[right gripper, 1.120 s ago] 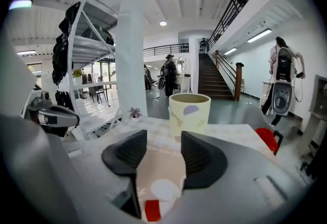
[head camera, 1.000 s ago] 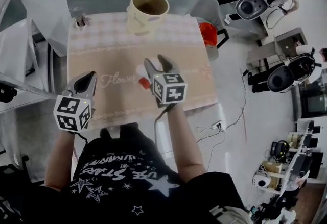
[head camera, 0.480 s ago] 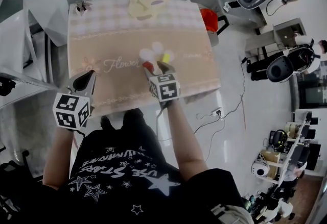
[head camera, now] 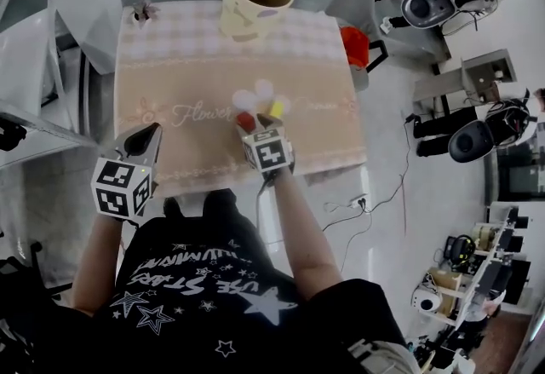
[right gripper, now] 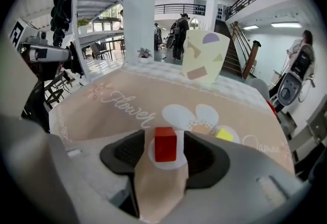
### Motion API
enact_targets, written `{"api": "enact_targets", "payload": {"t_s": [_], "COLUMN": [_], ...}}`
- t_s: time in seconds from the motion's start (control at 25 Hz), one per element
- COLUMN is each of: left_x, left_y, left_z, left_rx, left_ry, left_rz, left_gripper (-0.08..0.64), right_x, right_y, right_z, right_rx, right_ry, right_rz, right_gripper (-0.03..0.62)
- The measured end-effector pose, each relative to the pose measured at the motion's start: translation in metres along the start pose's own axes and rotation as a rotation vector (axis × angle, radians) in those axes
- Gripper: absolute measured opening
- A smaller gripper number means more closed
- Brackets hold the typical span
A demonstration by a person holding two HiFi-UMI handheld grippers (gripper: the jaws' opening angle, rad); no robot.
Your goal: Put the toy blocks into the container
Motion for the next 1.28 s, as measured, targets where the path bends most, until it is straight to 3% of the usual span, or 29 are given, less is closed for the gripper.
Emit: {"api": "enact_targets", "payload": {"t_s": [0.12, 0.24, 0.4, 0.84, 1.28], "left_x": [-0.001, -0.001, -0.004, -0.032, -0.078], "left_y": [-0.002, -0.001, -0.001, -0.004, 0.004], "left_z": [0.001, 0.004, 0.009, 0.023, 0.031], "left_rx": [-0.013, -0.023, -0.032, -0.049, -0.132], "left_ry": [0.001, 0.004, -0.003, -0.056, -0.140], "left_rz": [-0.005, -0.010, -0.016, -0.024, -0.028], "left_gripper": [0.009, 0.009, 0.009, 0.009, 0.009], "right_x": [0.001, 0.004, 0.003, -0.067, -0.148], "right_y": [0.001, -0.002, -0.007, -0.038, -0.100], "right_z": [0.004, 0.010, 0.010, -0.036, -0.068], "right_rx": [-0.011, 0.004, -0.001, -0.001, 0.031], "right_ry": [0.021, 0.050, 0.053, -0.151, -0.359], "right_rz": [-0.015, -0.008, 0.007, -0.006, 0.006], "right_gripper": [0.236, 0.139, 0.138, 0.138, 0.138]}}
Point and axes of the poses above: the fingertips, and each gripper's own axes: z forward along the fingers, y to its left, x out of its underside, the point moved 4 cm from there along -z, backward along the fingers, and after that the axes turned 5 degrees about -z, right-handed, at the moved point
